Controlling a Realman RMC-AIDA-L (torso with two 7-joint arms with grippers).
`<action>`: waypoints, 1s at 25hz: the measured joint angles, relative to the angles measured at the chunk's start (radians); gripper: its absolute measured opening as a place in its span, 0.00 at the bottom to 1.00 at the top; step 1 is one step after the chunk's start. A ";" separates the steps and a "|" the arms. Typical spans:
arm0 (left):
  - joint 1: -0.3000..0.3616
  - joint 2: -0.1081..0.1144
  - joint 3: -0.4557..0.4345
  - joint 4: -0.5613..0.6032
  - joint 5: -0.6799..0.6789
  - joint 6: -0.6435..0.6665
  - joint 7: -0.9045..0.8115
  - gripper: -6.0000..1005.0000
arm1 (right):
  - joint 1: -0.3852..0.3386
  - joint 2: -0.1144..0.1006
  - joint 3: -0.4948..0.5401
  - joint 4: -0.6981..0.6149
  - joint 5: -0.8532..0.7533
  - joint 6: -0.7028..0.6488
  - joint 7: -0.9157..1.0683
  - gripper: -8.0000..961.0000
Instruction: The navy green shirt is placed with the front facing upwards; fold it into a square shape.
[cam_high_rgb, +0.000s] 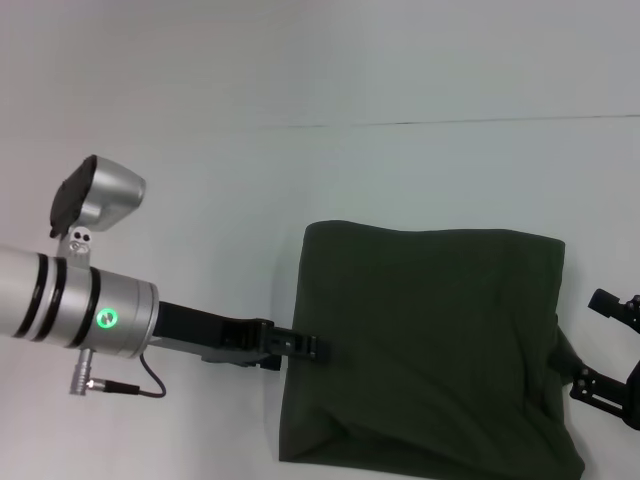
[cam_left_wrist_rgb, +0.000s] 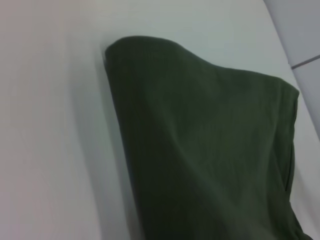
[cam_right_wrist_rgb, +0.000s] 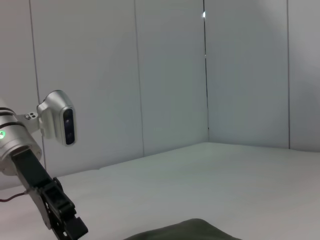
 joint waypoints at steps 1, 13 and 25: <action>0.000 -0.004 0.002 0.000 0.000 -0.001 0.001 0.92 | 0.000 0.000 0.000 0.000 0.000 -0.001 0.000 0.95; -0.003 -0.025 0.053 0.001 0.002 -0.046 0.001 0.92 | -0.005 0.000 -0.007 0.000 -0.004 -0.005 0.000 0.95; -0.006 -0.028 0.096 0.002 0.002 -0.080 0.000 0.91 | -0.008 0.001 -0.008 0.000 -0.005 -0.010 0.000 0.95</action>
